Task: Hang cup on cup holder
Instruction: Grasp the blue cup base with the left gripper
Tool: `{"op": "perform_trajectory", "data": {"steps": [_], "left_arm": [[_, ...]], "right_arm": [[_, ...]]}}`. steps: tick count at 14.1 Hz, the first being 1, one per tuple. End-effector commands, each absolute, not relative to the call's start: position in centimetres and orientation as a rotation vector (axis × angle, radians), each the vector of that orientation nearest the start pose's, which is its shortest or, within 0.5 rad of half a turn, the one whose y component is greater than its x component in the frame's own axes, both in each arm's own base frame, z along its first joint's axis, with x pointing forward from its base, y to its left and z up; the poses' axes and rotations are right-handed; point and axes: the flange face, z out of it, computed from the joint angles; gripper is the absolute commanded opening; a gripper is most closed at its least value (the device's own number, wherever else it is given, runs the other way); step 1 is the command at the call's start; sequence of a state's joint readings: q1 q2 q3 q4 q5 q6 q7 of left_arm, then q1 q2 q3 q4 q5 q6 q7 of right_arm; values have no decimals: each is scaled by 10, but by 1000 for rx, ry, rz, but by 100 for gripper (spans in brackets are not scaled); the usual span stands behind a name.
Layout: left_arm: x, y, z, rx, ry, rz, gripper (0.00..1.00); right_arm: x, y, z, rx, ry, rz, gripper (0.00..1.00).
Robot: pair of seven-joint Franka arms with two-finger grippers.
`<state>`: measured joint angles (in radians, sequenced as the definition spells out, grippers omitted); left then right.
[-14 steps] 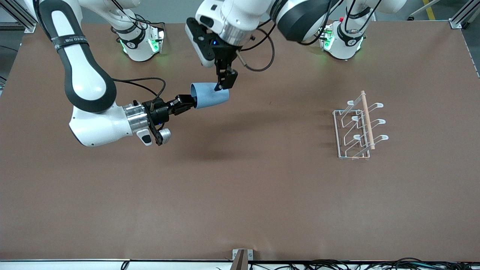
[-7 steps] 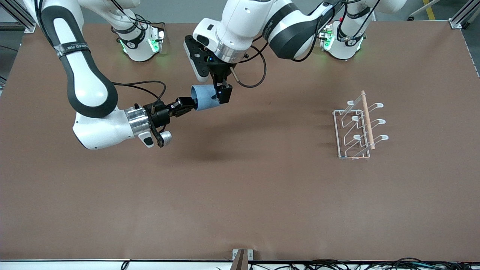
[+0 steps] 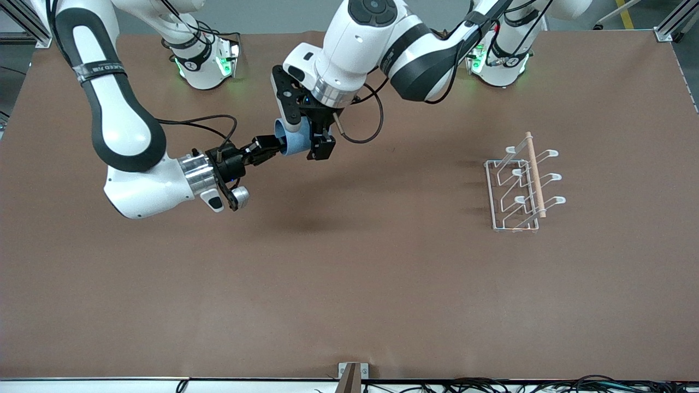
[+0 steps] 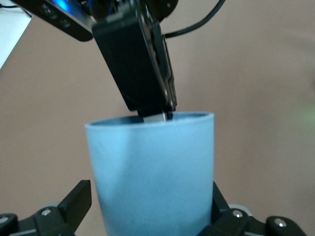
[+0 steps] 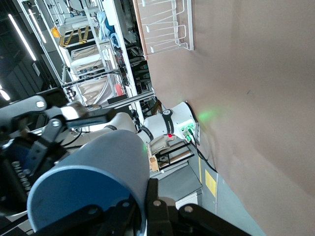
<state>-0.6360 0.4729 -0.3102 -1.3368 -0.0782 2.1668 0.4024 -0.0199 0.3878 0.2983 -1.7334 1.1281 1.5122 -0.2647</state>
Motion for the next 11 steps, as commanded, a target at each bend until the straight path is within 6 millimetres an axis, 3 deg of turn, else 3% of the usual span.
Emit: {"op": "perform_trajectory", "data": {"steps": [1, 2, 5, 7, 9, 10, 11], "left_arm": [[466, -567, 504, -2718, 2007, -561, 99], [466, -567, 503, -2716, 2009, -558, 93], [466, -566, 505, -2679, 2009, -566, 47], [466, -565, 505, -2634, 2010, -566, 24], [466, -560, 511, -2592, 2007, -552, 20], [468, -549, 513, -2595, 1992, -470, 20], [469, -540, 512, -2589, 1978, -381, 20]], "right_arm": [[562, 236, 409, -1795, -229, 606, 7], [562, 238, 409, -1799, -229, 602, 7], [561, 239, 409, -1801, -229, 600, 7], [561, 240, 409, -1802, -230, 600, 8], [561, 240, 409, -1801, -226, 607, 13], [561, 240, 408, -1801, -220, 614, 42], [561, 240, 409, -1800, -220, 615, 98]]}}
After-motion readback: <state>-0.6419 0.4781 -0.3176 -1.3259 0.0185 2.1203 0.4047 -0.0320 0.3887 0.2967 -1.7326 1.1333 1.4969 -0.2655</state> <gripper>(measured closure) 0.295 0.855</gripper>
